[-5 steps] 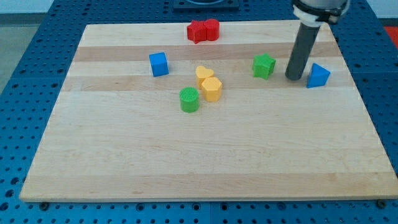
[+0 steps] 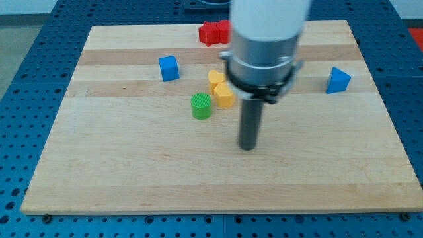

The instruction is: Move blue cube right a bit

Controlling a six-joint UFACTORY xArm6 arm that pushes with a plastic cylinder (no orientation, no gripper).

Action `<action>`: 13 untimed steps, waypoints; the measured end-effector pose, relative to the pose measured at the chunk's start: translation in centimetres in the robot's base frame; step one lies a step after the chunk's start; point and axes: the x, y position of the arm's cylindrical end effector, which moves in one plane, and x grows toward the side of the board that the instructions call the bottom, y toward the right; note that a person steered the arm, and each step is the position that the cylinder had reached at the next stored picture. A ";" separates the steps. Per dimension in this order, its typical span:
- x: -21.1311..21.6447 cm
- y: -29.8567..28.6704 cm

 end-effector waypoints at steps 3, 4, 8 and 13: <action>-5.3 -15.1; -10.1 -16.7; -18.4 -14.4; -16.9 -13.6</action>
